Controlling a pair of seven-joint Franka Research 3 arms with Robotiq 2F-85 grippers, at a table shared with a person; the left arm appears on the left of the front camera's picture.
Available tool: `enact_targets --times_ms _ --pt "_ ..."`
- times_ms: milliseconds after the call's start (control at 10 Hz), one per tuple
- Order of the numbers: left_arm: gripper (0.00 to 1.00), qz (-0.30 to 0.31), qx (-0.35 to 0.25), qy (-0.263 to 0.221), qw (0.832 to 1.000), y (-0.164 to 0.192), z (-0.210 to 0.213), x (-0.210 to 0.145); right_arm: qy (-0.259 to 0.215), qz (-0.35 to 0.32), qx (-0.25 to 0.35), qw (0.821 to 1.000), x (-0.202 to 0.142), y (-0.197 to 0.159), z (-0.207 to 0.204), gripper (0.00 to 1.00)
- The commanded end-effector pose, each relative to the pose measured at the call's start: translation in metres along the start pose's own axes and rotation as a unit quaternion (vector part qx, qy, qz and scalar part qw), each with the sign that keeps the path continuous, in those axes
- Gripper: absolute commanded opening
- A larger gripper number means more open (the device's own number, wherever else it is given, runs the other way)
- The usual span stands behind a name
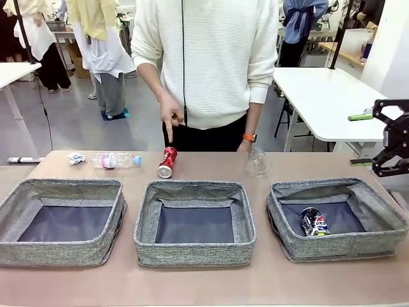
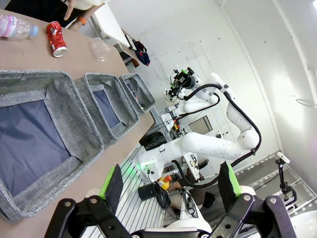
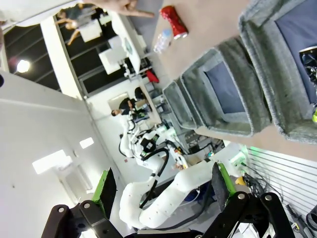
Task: Sort the waste into the appropriate baskets.
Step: Pick up the waste item pointed out by the person.
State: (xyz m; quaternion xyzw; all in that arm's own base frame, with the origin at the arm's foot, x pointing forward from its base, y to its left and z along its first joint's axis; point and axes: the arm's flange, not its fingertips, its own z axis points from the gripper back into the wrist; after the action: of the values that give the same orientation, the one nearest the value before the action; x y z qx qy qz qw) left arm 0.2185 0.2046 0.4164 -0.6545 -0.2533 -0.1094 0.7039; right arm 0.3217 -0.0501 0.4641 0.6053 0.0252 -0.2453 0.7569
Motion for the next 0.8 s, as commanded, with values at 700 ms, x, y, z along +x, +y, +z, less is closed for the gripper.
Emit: enact_targets --times_ms 700 --pt "1.00 -0.076 0.258 0.243 0.932 -0.033 -0.208 0.081 0.000 -0.008 0.011 1.000 -0.001 0.003 -0.002 1.00"
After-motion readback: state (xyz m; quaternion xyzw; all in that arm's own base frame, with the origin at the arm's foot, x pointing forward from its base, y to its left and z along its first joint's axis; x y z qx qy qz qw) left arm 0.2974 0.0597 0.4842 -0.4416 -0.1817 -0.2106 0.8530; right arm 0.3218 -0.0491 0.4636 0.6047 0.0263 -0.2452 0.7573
